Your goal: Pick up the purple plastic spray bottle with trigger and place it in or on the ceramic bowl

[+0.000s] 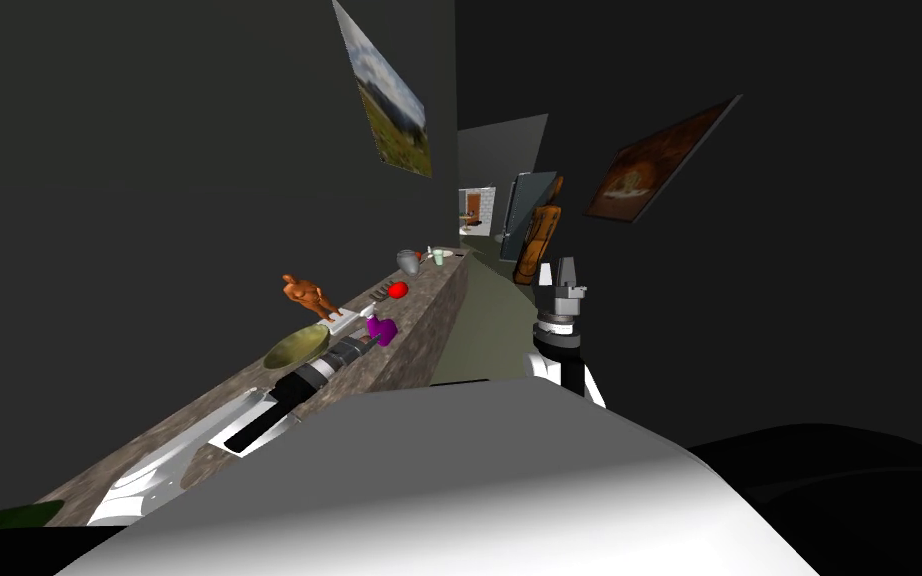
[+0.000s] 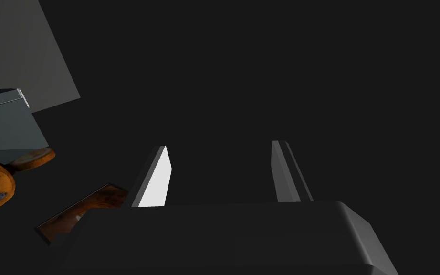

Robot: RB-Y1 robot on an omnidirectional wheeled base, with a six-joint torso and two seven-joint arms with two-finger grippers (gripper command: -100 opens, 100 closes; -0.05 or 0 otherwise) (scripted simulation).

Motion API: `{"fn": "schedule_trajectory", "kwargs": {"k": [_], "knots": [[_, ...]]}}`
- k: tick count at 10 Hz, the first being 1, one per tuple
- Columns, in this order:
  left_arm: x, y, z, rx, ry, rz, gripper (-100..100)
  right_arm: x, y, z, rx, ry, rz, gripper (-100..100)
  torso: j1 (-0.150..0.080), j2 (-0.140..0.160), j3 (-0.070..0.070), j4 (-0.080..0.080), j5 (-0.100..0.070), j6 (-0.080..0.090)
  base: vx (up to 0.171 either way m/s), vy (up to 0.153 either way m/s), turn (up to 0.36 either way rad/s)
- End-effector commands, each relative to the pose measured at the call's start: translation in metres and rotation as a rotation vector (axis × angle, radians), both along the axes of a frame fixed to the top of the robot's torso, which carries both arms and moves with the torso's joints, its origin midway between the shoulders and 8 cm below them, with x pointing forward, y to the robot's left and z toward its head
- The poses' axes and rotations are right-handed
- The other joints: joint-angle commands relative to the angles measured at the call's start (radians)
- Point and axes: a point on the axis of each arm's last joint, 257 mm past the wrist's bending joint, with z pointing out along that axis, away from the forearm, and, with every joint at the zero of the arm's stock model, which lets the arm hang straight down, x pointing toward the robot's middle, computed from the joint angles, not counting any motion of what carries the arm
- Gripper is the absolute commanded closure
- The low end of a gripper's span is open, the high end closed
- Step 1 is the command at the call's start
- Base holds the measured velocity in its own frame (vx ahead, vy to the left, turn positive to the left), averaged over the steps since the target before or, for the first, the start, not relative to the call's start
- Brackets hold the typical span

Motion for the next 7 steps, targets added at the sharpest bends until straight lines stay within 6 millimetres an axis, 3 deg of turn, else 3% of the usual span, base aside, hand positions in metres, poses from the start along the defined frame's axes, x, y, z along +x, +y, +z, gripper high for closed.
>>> {"fn": "schedule_trajectory", "kwargs": {"k": [1, 2, 3, 7], "knots": [[0.0, 0.0, 0.0, 0.0, 0.0, 0.0, 0, 0.0, 0.0, 0.0, 0.0, 0.0, 0.0, 0, 0.0, 0.0, 0.0, 0.0, 0.0, 0.0, 0.005, 0.001, 0.004], [-0.0001, -0.0001, -0.0001, 0.0, 0.0, 0.0, -100, 0.0, 0.0, 0.0, 0.0, 0.0, 0.0, 0, 0.0, 0.001, 0.001, 0.0, 0.0, 0.0, 0.0, 0.0, 0.0], [-0.0001, -0.0001, -0.0001, 0.0, 0.0, 0.0, 100, 0.0, 0.0, 0.0, 0.0, 0.0, 0.0, 0, 0.0, 0.002, 0.001, 0.001, 0.0, 0.0, 0.0, 0.0, 0.0], [0.0001, 0.0002, 0.0001, 0.001, -0.001, 0.0, 100, 0.0, 0.0, 0.0, 0.0, 0.0, 0.0, 0, 0.0, 0.003, 0.001, 0.0, 0.0, 0.0, 0.0, 0.0, 0.0]]}}
